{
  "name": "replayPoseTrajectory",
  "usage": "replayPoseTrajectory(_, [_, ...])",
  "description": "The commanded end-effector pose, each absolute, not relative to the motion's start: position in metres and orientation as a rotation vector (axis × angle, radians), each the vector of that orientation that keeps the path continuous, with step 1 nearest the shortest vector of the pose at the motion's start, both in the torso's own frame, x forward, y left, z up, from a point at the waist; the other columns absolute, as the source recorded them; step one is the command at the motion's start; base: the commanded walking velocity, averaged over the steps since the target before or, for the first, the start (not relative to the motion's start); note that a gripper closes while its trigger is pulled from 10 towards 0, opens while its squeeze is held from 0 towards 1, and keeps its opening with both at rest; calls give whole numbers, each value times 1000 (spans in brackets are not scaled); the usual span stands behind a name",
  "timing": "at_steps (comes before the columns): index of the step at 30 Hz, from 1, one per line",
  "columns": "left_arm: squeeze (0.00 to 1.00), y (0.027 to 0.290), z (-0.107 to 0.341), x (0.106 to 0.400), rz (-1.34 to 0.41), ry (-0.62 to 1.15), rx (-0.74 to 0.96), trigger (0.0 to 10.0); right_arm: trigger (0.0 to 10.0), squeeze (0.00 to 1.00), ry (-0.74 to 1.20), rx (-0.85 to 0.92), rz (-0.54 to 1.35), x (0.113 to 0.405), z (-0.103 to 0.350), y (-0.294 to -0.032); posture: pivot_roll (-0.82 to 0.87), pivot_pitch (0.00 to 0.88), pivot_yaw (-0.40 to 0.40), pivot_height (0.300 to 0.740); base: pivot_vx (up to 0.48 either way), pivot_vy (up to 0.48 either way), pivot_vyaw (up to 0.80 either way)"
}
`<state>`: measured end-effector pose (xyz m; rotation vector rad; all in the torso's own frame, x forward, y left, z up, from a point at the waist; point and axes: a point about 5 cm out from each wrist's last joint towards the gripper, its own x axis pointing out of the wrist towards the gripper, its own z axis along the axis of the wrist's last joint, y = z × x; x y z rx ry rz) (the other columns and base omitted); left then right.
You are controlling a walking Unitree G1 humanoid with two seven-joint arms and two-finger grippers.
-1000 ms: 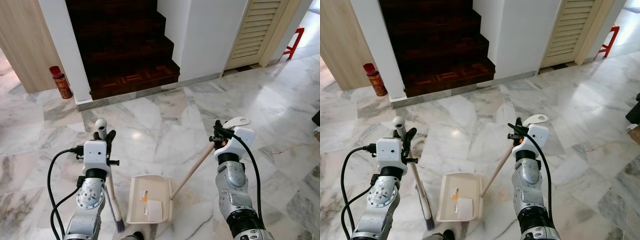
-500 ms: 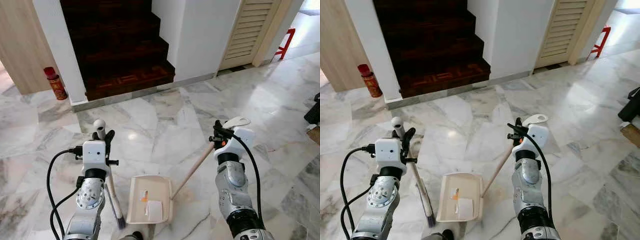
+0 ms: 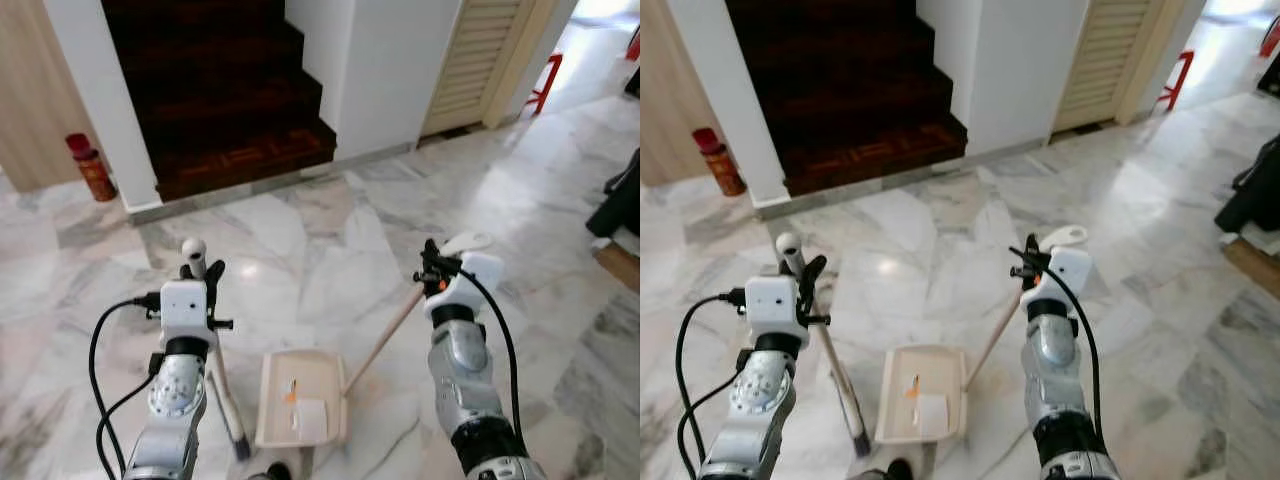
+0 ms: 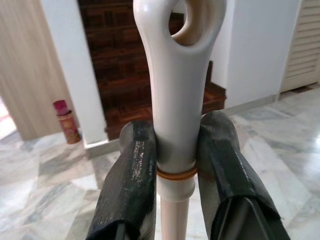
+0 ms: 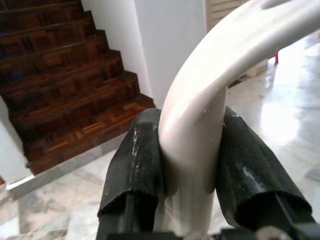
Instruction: Sweep floor
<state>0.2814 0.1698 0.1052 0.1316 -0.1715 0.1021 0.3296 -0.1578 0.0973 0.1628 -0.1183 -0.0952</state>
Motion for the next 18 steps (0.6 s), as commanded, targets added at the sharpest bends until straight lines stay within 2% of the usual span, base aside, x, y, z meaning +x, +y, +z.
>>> replayPoseTrajectory(1, [0,170,111,281,106,-197,136,10000,10000,0,-143,172,-94,331,104,-158,104,48,-38,740,0,292,0])
replayPoseTrajectory(18, [0,168,110,281,103,-197,132,10000,10000,0,-140,161,-80,332,104,-157,103,34,-42,740,0,292,0])
